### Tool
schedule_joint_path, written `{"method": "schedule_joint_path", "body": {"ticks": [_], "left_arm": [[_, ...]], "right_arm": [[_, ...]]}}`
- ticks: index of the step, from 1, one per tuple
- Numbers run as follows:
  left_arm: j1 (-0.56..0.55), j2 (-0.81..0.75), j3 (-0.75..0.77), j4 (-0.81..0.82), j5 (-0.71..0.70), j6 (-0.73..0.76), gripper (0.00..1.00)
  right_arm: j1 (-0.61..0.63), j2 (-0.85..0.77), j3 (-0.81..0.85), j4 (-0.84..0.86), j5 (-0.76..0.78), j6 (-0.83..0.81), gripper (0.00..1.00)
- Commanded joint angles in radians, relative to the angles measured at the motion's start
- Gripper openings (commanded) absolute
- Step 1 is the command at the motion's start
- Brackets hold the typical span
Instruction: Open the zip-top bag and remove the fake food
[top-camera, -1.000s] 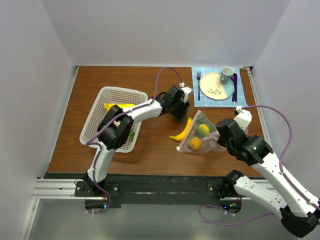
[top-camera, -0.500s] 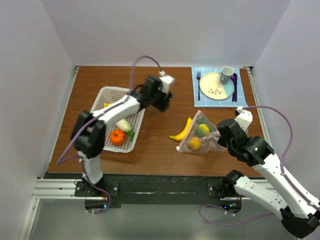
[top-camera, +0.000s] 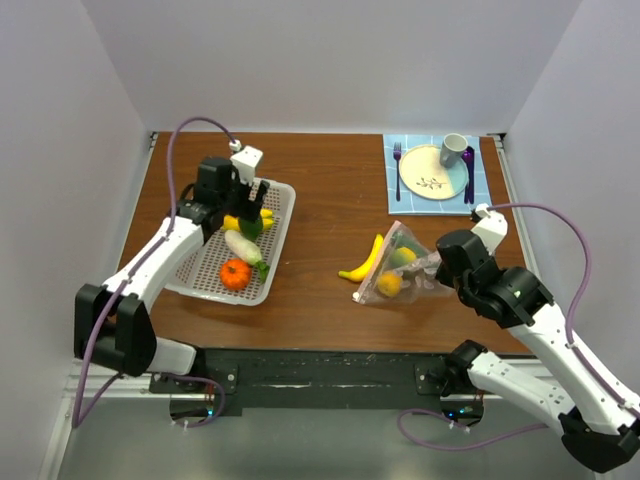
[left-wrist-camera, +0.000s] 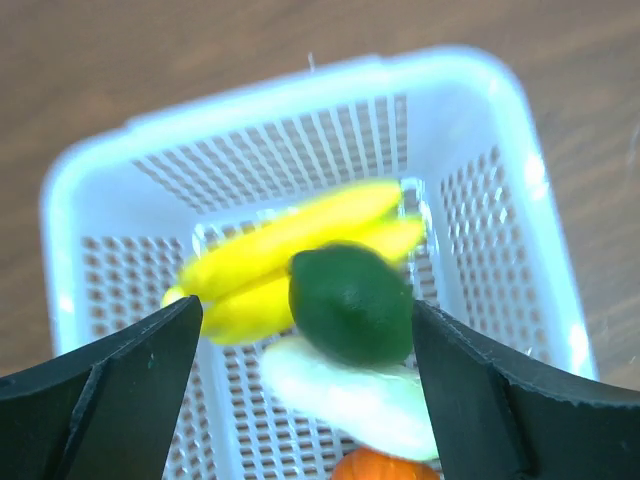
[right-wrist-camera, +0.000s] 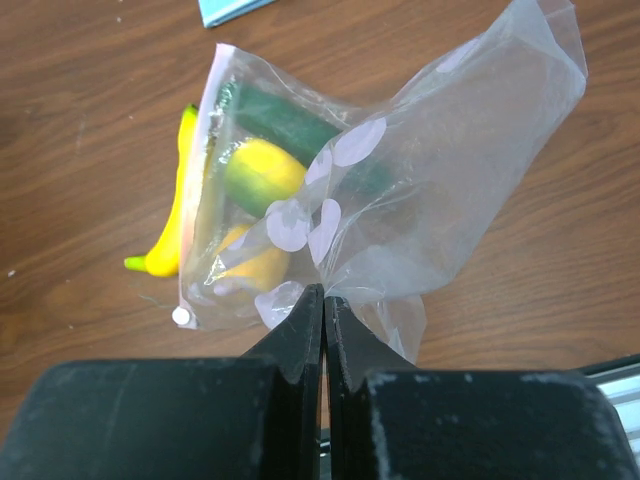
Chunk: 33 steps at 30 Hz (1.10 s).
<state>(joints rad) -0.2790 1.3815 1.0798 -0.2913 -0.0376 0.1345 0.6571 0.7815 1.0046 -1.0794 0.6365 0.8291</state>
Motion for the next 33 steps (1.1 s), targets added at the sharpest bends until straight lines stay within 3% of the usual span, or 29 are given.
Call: {"method": "schedule_joint_path", "body": {"ticks": [1,5,6,7,8,14,18,33], "left_arm": [[-0.002,0.028,0.005,-0.003,0.022,0.022,0.89],[-0.005,0.048,0.049,-0.043,0.11,0.007,0.86],[-0.008,0.045,0.058,-0.061,0.128,0.001,0.89],[-0.021,0.042,0.069,-0.074,0.154,-0.004,0.98],[-0.035,0.034,0.086,-0.089,0.213,-0.013,1.0],[-0.305,0.013,0.025,-0.135,0.418,0.02,0.99],[-0.495,0.076,-0.03,-0.114,0.407,0.114,1.0],[-0.54,0.398,0.095,0.052,0.423,0.349,1.0]], "right_arm": [[0.004,0.001,0.052,0.018,0.022,-0.012,0.0],[0.003,-0.005,0.057,0.004,0.026,-0.007,0.0],[0.003,-0.008,0.057,0.003,0.025,-0.004,0.0],[0.003,-0.008,0.054,-0.001,0.028,-0.004,0.0],[0.003,-0.01,0.051,-0.004,0.028,-0.002,0.0],[0.003,-0.001,0.029,-0.01,0.02,0.002,0.0],[0.003,0.001,0.032,-0.007,0.022,0.008,0.0],[0.003,-0.005,0.042,-0.043,0.026,0.019,0.0]]}}
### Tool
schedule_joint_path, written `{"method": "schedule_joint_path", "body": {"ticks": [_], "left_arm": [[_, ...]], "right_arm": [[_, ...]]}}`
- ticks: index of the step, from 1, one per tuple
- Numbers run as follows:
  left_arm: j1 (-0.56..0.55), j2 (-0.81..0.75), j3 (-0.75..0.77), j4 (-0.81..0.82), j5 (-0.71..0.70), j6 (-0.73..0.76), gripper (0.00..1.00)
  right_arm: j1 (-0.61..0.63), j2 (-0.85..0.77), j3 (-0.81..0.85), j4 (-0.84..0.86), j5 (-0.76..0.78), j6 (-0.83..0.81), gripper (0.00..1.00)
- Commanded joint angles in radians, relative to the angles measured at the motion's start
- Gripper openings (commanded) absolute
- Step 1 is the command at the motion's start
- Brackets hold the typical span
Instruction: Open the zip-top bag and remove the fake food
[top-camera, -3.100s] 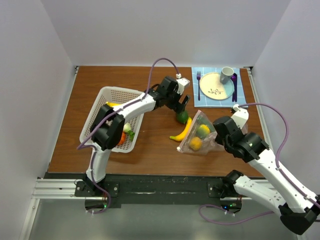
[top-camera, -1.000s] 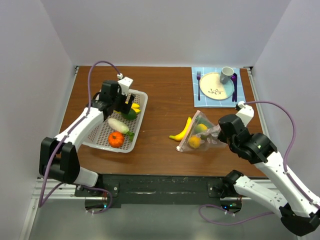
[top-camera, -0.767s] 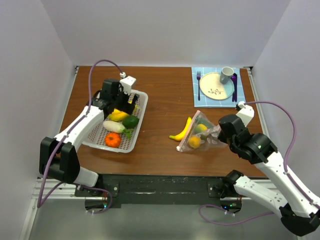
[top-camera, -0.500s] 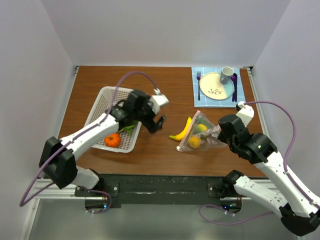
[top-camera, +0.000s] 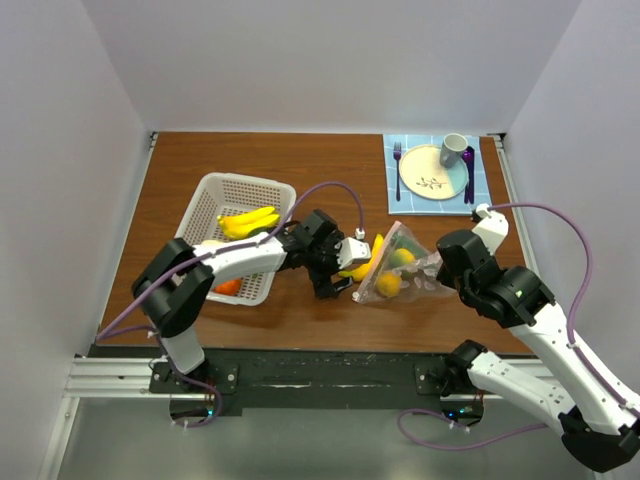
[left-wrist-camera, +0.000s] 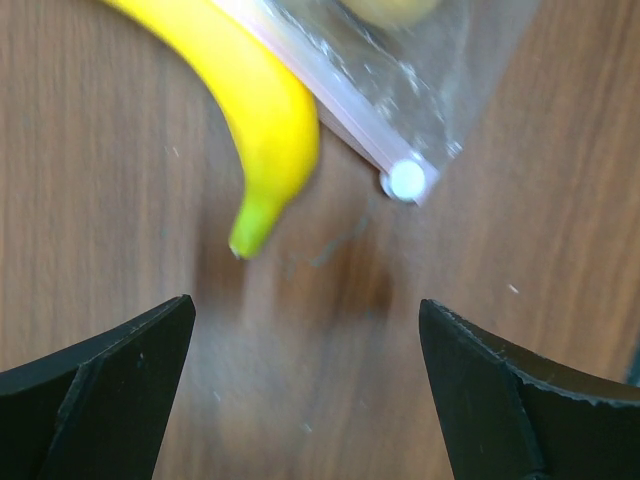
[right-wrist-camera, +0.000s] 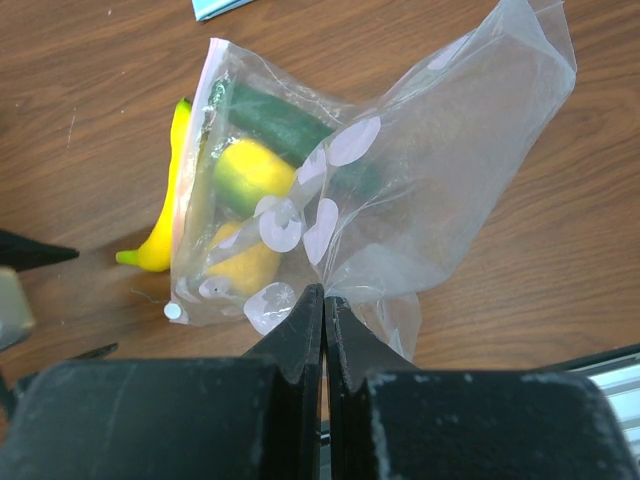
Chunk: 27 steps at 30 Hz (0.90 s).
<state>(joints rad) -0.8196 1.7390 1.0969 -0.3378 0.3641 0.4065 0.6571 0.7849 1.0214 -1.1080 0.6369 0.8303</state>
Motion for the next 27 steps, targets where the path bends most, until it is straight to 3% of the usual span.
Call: {"method": "schedule_joint_path", "body": {"ticks": [1,8,17,20,21,23,24,27], "left_arm": [[0.0,0.053,0.096,0.102,0.024,0.081,1.0],[0.0,0.145,0.152,0.115,0.05,0.11,0.98],[-0.001,0.217,0.152,0.117,0.035,0.1,0.75],[-0.001,0.199,0.126,0.143,0.027,0.104,0.61],[-0.001,0.194,0.123,0.151,0.022,0.107,0.45],[-0.001,0.186,0.124,0.152,0.018,0.114,0.26],[-0.001,0.183,0.127,0.146,0.013,0.114,0.03],[-0.001,0.165,0.141,0.117,-0.016,0.112,0.0]], "right_arm": [[0.003,-0.012,0.02,-0.019,0.023,0.021,0.0],[0.003,-0.019,-0.004,-0.021,0.015,0.029,0.0],[0.004,-0.019,0.014,-0.027,0.029,0.02,0.0],[0.003,-0.016,0.023,-0.029,0.032,0.015,0.0],[0.003,-0.019,0.023,-0.03,0.03,0.015,0.0],[0.003,-0.021,0.025,-0.033,0.029,0.021,0.0],[0.003,-0.022,0.025,-0.035,0.029,0.021,0.0],[0.003,-0.03,0.025,-0.035,0.033,0.023,0.0]]}}
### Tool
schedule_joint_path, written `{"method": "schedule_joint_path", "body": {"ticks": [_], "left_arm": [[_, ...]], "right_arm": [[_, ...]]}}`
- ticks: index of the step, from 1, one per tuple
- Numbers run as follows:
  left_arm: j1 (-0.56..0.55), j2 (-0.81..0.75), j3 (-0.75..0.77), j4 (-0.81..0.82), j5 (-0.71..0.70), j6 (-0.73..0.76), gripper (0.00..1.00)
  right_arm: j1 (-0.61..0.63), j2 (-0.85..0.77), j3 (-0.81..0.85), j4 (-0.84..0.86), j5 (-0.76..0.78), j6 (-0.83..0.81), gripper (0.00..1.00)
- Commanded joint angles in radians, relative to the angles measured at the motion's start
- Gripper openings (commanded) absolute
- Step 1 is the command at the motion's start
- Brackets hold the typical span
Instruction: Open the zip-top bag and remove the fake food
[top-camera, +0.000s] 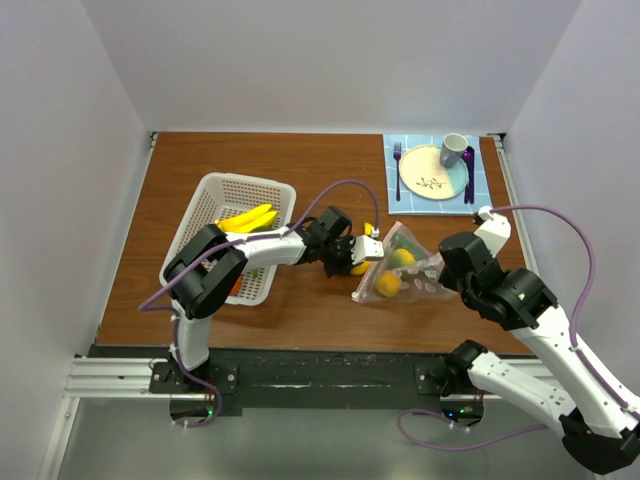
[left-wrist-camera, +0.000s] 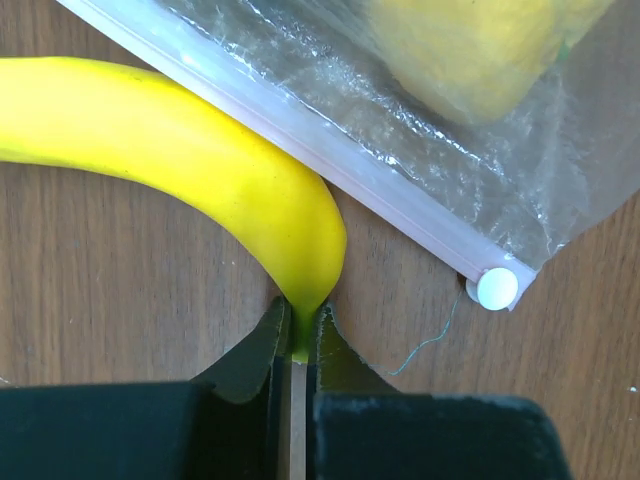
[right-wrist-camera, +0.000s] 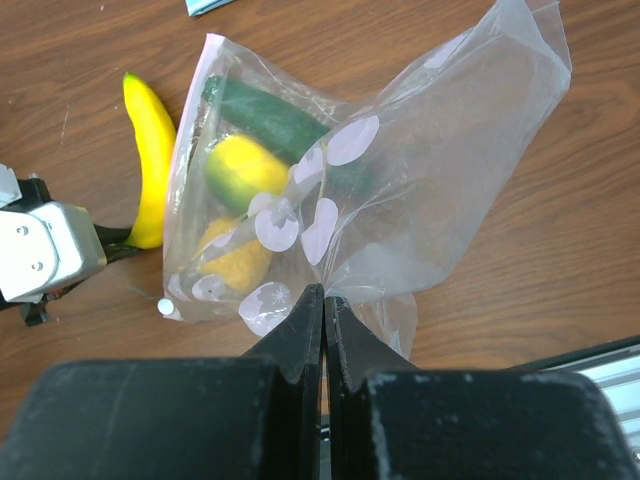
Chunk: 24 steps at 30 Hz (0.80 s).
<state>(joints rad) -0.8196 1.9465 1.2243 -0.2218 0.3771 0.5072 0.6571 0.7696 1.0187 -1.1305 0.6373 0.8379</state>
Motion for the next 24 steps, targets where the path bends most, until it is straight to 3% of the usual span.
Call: {"method": "schedule_joint_path", "body": {"ticks": [1,7,10,14,17,24], "left_arm": [[0.0,-0.069,0.018,-0.007,-0.041,0.01,0.0],[0.04,-0.24,0.041,-0.102,-0.104,-0.013,0.0],[0.112,-0.34,0.086,-0.192,-0.124,-0.03,0.0],[0.302,-0.48,0.103,-0.309,-0.109,-0.032,0.0],[0.413,-0.59,0.055,-0.379,-0.093,0.013,0.0],[0.531,-0.773,-0.198,-0.459,-0.119,0.1,0.0]], "right_arm": [[0.003,-0.015,0.029,-0.015,0.036,0.013,0.0],[0.003,-0.013,0.031,-0.005,0.035,0.007,0.0],[0.003,-0.01,0.027,0.015,0.03,-0.002,0.0],[0.003,0.002,0.03,0.034,0.022,-0.013,0.0],[0.004,0.003,0.032,0.044,0.015,-0.014,0.0],[0.003,0.013,0.034,0.067,-0.001,-0.022,0.0]]}}
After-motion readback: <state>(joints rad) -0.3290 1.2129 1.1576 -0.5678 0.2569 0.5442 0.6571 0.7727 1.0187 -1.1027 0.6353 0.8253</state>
